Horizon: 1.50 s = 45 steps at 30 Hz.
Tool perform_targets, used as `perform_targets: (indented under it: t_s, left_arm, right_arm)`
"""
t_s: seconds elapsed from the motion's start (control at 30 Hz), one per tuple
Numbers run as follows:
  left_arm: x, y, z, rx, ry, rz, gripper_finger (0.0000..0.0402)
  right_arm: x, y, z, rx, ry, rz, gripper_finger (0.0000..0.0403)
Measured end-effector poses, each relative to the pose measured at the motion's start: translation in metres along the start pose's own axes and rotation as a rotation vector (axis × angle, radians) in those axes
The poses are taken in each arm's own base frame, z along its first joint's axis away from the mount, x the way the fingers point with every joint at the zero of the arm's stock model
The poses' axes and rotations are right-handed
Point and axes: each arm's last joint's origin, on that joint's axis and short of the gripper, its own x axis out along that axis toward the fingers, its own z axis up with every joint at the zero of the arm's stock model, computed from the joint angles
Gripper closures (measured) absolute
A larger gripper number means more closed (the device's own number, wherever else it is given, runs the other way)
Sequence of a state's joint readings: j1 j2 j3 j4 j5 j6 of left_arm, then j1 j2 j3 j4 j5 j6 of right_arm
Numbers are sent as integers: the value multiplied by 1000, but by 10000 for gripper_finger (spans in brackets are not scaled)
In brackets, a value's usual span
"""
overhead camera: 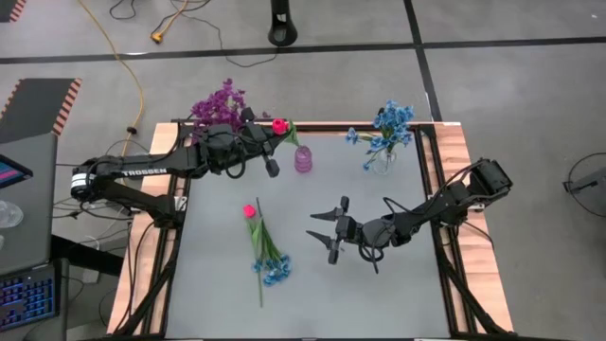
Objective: Sort flowers into vase by color
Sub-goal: Put the right pink flower into the purple vase
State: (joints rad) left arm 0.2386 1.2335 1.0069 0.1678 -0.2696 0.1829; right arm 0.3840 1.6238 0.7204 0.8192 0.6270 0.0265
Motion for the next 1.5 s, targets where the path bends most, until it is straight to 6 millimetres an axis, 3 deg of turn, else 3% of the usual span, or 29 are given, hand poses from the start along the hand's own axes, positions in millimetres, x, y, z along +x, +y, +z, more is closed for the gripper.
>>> perform_targets:
  t_s: [0.33,0.77,1.3,1.5]
  left_arm:
    - [5,1,-3,-4,9,14,401]
    - [31,3,-30,-31,108,45,401]
    - [60,-9,-67,10,237,63,401]
    - [60,-9,-67,8,236,70,361]
  right_arm:
    - [0,0,0,1,0,0,163]
    - [0,0,-3,-5,20,-1,163]
    - [0,0,-3,9,23,-1,163]
    - [0,0,-3,17,24,-1,163]
